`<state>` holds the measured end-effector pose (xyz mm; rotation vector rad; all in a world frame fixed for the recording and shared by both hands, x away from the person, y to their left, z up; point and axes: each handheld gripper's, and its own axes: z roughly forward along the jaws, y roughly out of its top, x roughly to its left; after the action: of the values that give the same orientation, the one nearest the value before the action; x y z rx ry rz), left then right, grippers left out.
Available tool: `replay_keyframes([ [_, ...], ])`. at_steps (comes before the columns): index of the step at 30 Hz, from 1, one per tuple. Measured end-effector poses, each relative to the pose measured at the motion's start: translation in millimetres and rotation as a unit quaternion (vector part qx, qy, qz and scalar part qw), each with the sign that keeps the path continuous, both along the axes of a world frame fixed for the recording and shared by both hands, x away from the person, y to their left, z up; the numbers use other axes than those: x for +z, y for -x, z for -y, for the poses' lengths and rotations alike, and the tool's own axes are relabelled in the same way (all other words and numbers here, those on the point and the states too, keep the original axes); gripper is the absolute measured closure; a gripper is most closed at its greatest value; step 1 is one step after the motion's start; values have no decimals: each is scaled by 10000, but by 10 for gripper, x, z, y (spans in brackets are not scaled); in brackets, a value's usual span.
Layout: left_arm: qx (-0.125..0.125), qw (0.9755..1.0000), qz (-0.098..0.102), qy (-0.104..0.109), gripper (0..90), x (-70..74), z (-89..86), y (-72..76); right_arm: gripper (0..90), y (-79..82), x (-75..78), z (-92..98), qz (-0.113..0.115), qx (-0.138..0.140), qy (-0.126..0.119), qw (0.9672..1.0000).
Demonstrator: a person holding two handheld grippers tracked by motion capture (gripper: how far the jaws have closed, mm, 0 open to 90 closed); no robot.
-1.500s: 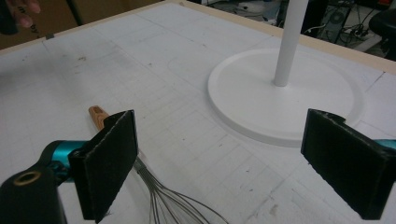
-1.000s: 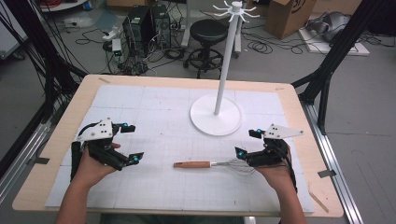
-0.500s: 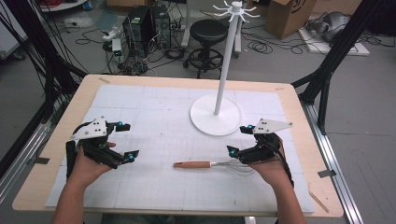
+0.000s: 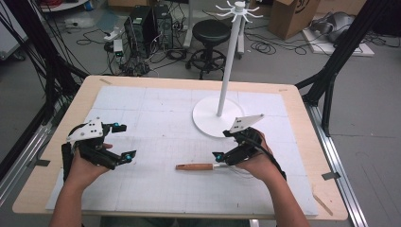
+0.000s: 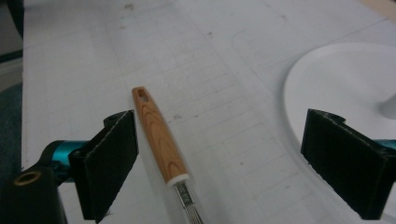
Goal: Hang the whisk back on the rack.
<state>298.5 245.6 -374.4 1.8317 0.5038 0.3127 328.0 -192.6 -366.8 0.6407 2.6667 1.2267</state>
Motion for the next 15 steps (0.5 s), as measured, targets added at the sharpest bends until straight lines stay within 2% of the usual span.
replay_keyframes([
  [4,-3,10000,1,-6,16,0,4,1,104,-30,-107,-165,-151,205,428,9988],
  [9,-21,10000,-8,-37,16,-8,18,-2,146,-45,-202,-304,-390,374,704,9961],
  [15,-18,10000,-15,-62,16,-15,26,-5,161,-49,-322,-416,-464,530,1206,9902],
])
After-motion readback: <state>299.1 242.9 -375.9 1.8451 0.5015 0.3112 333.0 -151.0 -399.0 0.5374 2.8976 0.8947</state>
